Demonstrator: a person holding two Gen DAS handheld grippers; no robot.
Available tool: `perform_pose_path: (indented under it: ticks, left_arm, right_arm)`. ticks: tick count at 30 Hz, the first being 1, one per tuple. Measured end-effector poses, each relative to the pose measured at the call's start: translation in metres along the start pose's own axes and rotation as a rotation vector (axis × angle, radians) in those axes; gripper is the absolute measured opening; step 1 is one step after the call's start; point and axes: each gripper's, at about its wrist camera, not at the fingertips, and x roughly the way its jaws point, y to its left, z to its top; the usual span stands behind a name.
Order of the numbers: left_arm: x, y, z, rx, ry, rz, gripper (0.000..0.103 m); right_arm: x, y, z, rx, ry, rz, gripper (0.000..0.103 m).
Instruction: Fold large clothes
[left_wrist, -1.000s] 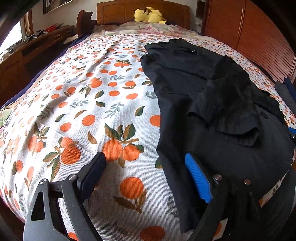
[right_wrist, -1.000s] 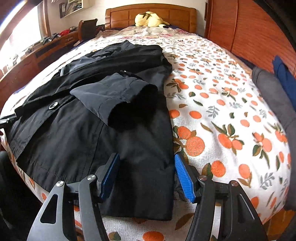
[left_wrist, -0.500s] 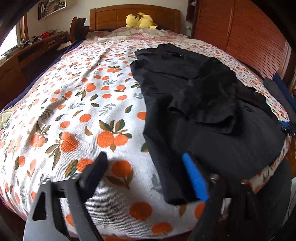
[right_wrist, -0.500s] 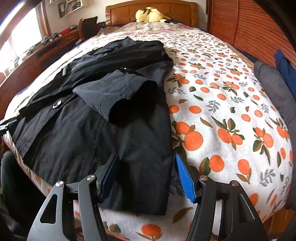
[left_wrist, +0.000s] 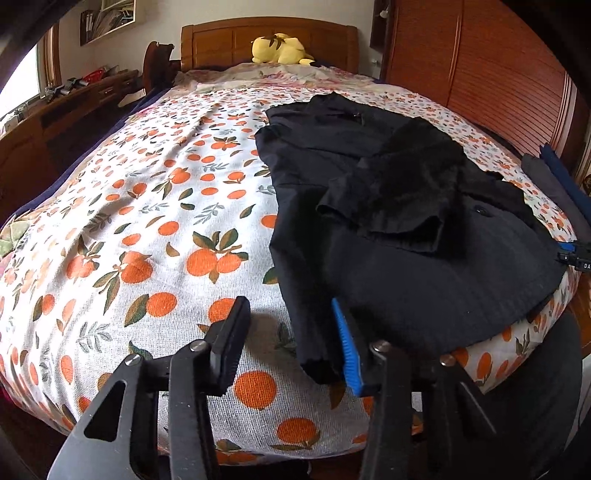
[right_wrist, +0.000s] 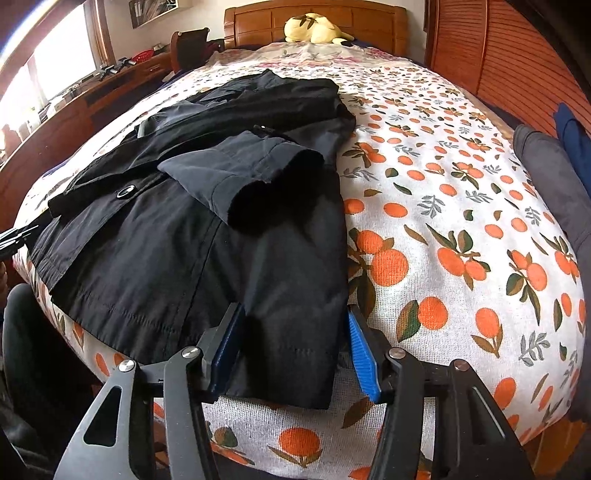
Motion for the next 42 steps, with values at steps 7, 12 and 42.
perform_pose_path:
  ticks: [7,12,42]
  left_arm:
    - [0.000,0.000,0.000,0.000,0.001,-0.001,0.046]
    - [-0.002,-0.001,-0.003,-0.008,0.000,-0.006,0.044]
    - [-0.198,-0.023,0.072,0.035,-0.418,-0.082,0.005]
  right_arm:
    - [-0.001,0.005,0.001,-0.023,0.008,0.002,0.048]
    - [0.001,0.006,0.000,-0.028,0.008,0.011,0.038]
    - [-0.178,0.001,0.033,-0.007,-0.406,0.213,0.009]
